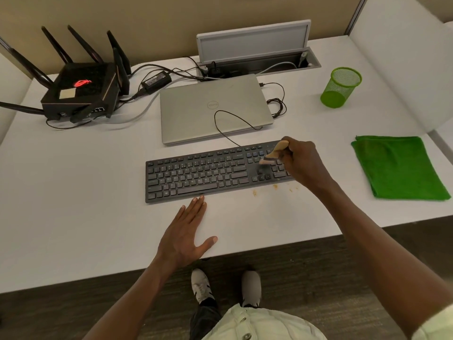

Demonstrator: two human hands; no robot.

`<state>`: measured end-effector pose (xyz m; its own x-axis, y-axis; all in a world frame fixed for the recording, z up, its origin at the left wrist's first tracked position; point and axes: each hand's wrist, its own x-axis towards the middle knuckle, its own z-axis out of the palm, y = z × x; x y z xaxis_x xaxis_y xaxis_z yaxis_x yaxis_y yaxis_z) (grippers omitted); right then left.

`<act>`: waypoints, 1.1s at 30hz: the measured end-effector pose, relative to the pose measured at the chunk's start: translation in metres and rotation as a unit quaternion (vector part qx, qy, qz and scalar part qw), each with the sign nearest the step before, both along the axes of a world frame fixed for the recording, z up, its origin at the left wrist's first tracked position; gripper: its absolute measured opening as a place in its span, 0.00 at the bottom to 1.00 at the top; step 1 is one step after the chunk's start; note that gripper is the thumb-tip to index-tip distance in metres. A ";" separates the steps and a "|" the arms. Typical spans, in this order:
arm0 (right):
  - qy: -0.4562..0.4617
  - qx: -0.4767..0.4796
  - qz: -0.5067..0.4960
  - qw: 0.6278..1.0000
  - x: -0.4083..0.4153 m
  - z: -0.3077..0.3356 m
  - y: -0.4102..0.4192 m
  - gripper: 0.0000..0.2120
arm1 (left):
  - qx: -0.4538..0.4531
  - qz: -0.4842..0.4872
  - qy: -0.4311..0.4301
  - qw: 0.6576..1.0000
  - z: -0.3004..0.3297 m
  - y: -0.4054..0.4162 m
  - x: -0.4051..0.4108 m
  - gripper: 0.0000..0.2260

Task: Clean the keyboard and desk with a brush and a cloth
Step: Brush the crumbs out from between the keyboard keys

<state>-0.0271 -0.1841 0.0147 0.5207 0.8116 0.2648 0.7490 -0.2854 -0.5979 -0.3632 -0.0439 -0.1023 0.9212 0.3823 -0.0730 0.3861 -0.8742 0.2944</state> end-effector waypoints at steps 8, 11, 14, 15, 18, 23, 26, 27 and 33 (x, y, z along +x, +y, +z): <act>-0.036 -0.024 0.018 0.999 -0.003 0.001 -0.010 0.05 | 0.001 -0.001 -0.001 1.000 -0.001 0.001 0.000 0.42; -0.028 -0.002 0.028 0.999 -0.005 0.006 -0.004 0.05 | 0.001 -0.001 0.003 1.000 -0.001 0.001 0.000 0.42; -0.027 -0.011 0.027 0.999 -0.003 0.001 -0.004 0.06 | -0.002 0.000 0.005 1.000 -0.001 0.001 0.000 0.42; -0.026 -0.019 0.021 0.999 -0.001 -0.002 -0.007 0.06 | -0.003 0.000 0.006 1.000 -0.001 0.001 0.000 0.42; -0.049 -0.044 0.000 0.998 0.009 -0.008 -0.015 0.05 | 0.002 0.001 0.006 1.000 0.000 0.000 0.001 0.42; -0.028 -0.026 0.027 0.999 0.008 0.004 -0.012 0.06 | 0.000 0.002 0.003 1.000 0.000 0.000 0.000 0.42; -0.045 -0.040 0.057 0.997 0.005 0.004 -0.009 0.05 | -0.002 0.001 0.004 1.000 0.000 0.000 0.000 0.42; -0.059 -0.050 0.053 0.996 0.009 0.002 -0.010 0.05 | -0.002 0.001 0.005 1.000 0.000 -0.001 0.000 0.42; -0.081 -0.075 -0.015 0.994 0.030 0.011 -0.016 0.08 | 0.002 -0.003 0.002 1.000 0.000 0.000 0.000 0.42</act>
